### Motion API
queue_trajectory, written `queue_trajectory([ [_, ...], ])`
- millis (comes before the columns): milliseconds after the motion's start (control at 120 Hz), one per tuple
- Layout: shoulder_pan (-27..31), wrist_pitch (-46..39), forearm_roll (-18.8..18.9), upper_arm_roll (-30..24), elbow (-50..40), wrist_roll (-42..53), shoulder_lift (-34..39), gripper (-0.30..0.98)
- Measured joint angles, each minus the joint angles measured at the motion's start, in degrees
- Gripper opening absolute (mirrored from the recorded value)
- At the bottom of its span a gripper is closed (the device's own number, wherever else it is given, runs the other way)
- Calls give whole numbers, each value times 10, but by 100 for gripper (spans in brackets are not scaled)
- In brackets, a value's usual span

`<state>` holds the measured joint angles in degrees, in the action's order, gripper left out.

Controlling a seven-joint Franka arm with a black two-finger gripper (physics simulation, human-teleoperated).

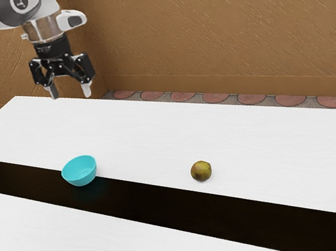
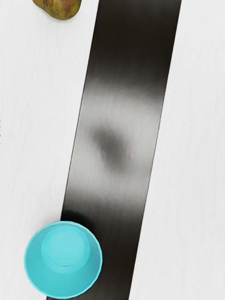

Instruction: Place the pear in the bowl.

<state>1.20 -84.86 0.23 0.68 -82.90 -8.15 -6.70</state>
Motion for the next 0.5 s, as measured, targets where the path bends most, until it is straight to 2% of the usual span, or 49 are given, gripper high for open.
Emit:
queue_trajectory([
  [283,2,-12,-2,2,-4,2,4,67],
  [500,-24,-93,-8,5,-138,-2,7,67],
])
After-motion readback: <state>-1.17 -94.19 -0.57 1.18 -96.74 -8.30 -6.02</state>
